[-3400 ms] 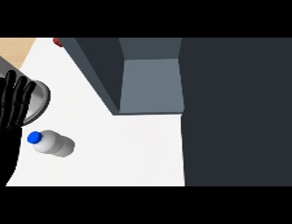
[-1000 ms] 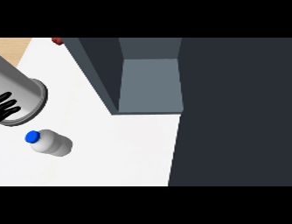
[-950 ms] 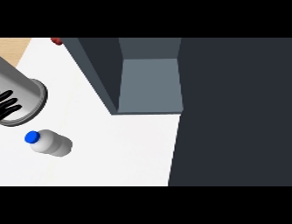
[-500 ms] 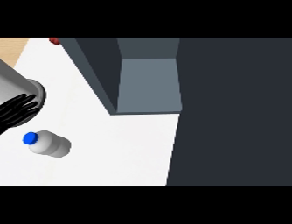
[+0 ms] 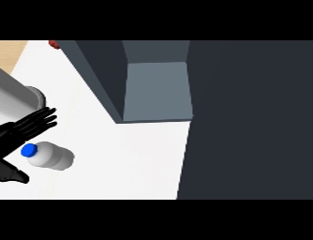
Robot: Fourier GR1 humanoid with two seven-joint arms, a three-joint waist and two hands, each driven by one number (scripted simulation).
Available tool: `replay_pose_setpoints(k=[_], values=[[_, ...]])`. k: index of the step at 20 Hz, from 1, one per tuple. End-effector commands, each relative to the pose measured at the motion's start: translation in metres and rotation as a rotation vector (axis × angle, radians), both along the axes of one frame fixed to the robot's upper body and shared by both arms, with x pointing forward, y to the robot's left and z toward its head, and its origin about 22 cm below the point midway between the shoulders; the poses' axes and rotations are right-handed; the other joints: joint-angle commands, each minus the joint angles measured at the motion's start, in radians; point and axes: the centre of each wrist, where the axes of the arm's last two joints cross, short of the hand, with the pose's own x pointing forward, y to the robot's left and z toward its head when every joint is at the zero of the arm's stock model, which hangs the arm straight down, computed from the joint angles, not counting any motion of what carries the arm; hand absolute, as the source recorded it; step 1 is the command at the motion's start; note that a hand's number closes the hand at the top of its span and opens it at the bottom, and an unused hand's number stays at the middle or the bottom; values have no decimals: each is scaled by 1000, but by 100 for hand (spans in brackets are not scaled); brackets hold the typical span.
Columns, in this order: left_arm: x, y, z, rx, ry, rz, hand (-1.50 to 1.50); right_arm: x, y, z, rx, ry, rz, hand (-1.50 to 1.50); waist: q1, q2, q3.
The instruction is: Pick up the bottled water, place it into the cabinet and close the cabinet
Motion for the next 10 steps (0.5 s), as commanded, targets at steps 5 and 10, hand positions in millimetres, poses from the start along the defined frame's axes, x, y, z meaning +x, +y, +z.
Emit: replay_pose_setpoints(k=[5,10], values=[[-6,-17,-38,-113,-24,-65,-150,-12,-2,10,-23,-41,-21,-150,-4,2,-3],[-13,-27,-58,-112,-31,-39,-150,-14,-9,10,-8,-65,-31,-150,-7,2,-1]])
